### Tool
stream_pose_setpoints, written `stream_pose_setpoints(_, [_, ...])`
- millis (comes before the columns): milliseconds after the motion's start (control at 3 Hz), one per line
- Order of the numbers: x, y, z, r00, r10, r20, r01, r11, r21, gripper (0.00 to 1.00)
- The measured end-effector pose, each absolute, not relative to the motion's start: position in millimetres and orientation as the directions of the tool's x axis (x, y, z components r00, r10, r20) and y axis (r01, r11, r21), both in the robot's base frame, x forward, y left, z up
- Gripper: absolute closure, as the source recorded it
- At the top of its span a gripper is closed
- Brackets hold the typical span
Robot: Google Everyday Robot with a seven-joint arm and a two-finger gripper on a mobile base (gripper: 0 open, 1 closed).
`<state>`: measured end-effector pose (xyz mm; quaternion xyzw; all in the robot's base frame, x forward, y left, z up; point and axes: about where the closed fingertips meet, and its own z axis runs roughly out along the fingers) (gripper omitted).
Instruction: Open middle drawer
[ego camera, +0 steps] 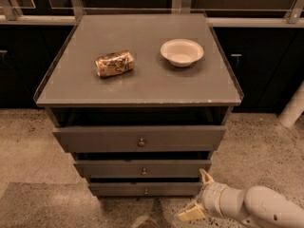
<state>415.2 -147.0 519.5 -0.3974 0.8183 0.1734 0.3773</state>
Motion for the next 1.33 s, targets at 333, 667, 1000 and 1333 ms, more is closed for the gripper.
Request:
stream_pose_setpoints(333, [432.7, -148.1, 508.8, -0.385, -0.516, -0.765, -0.77, 0.637, -0.042, 0.0])
stream_pose_setpoints(667, [454.4, -142.1, 489.5, -0.379, -0.496, -0.781, -0.765, 0.643, -0.037, 0.0])
stream_pose_setpoints(1000, [477.2, -136.1, 474.4, -0.373, -0.481, -0.794, -0.765, 0.643, -0.03, 0.0])
stream_pose_setpoints(1333, [504.5, -122.9, 464.9, -0.351, -0.466, -0.813, -0.777, 0.629, -0.025, 0.0])
